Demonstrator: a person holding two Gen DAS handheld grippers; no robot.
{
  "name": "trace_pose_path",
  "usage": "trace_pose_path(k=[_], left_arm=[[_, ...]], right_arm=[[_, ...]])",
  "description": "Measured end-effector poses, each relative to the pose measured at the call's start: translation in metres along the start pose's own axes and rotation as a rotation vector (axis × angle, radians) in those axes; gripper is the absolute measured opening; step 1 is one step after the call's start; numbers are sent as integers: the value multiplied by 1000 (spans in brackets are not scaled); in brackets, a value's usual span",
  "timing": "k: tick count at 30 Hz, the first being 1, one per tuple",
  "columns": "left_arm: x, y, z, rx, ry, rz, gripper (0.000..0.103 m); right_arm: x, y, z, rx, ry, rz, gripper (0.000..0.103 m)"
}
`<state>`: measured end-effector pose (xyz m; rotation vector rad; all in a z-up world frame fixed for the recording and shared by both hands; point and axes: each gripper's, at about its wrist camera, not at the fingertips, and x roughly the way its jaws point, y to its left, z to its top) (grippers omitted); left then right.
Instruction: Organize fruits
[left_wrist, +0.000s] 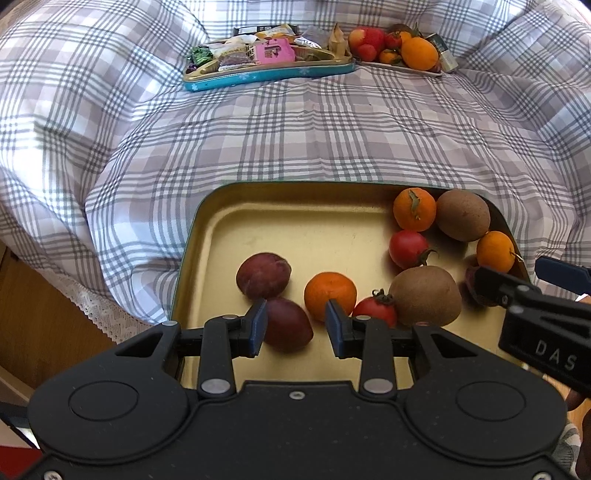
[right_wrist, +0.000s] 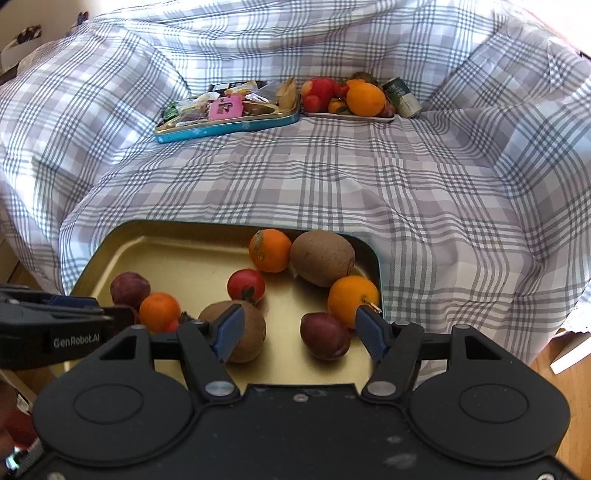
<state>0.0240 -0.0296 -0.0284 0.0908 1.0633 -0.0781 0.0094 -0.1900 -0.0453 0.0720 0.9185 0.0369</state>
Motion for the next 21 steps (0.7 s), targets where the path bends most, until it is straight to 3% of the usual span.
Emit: trace_pose_path(k=[21], left_arm=[[25,14,43,-8,117,-44,44]], right_arm=[[27,2,47,11,134,7,71]])
